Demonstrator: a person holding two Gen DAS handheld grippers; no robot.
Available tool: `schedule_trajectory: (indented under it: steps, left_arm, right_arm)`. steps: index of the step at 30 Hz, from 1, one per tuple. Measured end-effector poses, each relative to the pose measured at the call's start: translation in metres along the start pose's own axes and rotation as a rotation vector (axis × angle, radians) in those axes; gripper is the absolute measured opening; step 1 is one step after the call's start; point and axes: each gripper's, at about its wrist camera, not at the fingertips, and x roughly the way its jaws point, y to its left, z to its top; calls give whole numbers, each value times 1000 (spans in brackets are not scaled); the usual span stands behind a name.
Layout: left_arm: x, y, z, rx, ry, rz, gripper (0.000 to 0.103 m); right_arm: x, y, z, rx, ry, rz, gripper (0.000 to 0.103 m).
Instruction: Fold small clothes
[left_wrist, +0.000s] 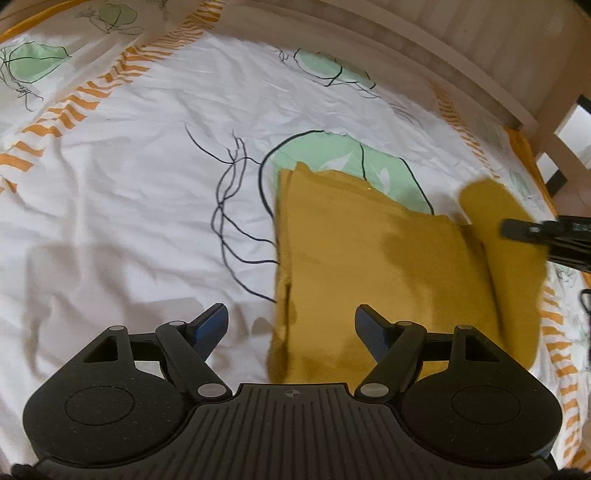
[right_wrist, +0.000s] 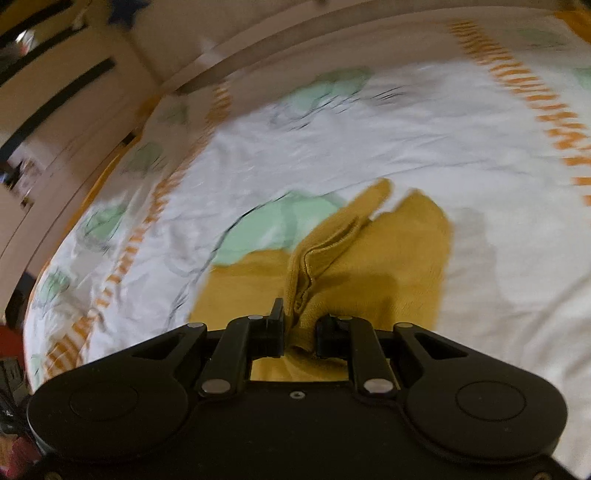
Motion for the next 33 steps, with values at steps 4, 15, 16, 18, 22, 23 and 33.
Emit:
schedule_trajectory:
  steps: [4, 15, 16, 18, 22, 23, 33]
  left_arm:
    - [-2, 12, 0, -14, 5, 2, 74]
    - [-6, 24, 12, -15, 7, -20, 74]
    - [-6, 23, 14, -14, 5, -26, 74]
    - [-5, 19, 20, -13, 3, -41, 74]
    - [2, 10, 29, -12, 17, -76, 74]
    - [5, 7, 32, -14, 26, -90, 74]
    - [38, -15, 42, -49, 123, -166, 74]
  right_arm:
    - [40, 38, -16, -56, 65, 25, 24]
    - [20, 62, -37, -145, -45, 94, 53]
    - [12, 62, -35, -149, -73, 95, 68]
    - [-5, 59, -36, -176, -117, 81, 80]
    - [-19, 63, -50, -306, -127, -41, 100]
    - [-20, 66, -56, -333, -130, -86, 100]
    - [-7, 95, -129, -608, -95, -128, 93]
